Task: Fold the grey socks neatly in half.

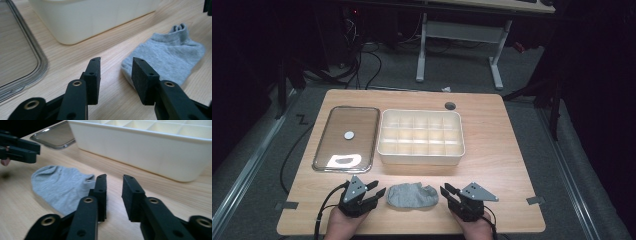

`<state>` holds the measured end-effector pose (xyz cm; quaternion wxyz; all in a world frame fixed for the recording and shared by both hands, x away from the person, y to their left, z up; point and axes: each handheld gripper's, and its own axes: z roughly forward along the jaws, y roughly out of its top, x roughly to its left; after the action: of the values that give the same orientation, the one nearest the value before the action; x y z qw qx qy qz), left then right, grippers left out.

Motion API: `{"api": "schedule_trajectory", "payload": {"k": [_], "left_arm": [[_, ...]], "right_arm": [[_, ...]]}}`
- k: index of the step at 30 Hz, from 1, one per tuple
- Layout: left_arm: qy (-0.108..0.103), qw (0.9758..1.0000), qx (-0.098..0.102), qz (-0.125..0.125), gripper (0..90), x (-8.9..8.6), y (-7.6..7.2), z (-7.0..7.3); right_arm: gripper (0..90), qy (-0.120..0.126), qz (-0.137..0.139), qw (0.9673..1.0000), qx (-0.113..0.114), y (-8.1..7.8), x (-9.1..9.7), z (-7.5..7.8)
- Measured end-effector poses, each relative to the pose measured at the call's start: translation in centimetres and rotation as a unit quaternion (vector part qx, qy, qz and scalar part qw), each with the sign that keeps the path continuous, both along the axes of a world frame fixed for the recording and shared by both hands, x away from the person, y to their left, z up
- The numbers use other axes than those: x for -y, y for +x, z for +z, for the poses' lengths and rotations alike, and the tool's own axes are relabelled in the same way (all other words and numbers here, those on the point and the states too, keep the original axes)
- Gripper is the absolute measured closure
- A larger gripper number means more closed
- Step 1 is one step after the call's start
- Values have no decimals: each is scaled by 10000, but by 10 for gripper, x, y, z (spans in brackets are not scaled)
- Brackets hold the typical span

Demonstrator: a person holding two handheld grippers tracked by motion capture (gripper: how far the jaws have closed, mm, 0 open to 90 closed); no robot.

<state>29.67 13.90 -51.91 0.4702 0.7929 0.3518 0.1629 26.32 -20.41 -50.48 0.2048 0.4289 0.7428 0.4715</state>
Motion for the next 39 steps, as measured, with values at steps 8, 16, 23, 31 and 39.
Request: {"api": "schedule_trajectory", "payload": {"k": [8, 16, 23, 31, 39], "left_arm": [[190, 9993, 87, -317, 660, 30, -2, -1], [597, 9972, -101, -436, 679, 44, 0, -9], [1006, 9943, -49, -335, 723, 42, -6, -12], [843, 9955, -252, -346, 702, 44, -10, -2], [731, 9940, -214, -780, 777, 91, -9, 16]], "right_arm": [[866, -267, 271, 9989, -275, 5, -32, -8], [855, -562, 98, 9953, -779, 17, -38, -21], [856, -846, -88, 9918, -951, 20, -39, -24], [826, -762, -75, 9927, -932, 19, -36, -25], [804, -779, -26, 9929, -897, 18, -35, -25]]}}
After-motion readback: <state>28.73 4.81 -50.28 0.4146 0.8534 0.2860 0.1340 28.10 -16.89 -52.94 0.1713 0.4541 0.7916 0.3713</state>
